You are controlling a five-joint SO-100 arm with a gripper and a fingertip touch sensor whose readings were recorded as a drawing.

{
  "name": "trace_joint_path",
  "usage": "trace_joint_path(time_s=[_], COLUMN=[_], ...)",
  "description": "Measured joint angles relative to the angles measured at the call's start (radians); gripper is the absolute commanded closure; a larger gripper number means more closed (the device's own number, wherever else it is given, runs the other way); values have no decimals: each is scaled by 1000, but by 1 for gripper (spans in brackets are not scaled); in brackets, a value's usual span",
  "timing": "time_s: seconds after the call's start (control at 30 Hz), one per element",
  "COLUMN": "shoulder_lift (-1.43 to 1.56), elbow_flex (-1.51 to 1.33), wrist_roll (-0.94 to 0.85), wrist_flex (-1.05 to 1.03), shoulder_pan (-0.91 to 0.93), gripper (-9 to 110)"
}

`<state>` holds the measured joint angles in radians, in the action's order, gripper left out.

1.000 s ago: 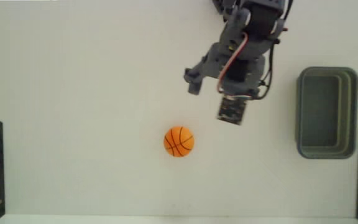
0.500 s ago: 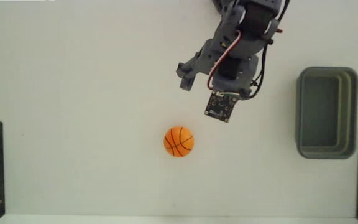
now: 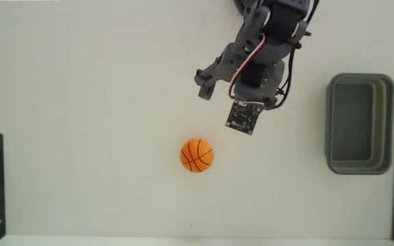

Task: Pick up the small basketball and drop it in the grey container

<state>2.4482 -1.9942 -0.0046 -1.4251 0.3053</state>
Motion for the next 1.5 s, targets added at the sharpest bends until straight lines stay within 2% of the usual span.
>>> trace_joint_path(time_s=[0.93,1.5], shoulder_lift=[-9,-267], elbow_flex=[0,20], wrist_roll=[0,2], wrist_flex=[3,195], shoulder_pan=[0,0], gripper=[-9,-9])
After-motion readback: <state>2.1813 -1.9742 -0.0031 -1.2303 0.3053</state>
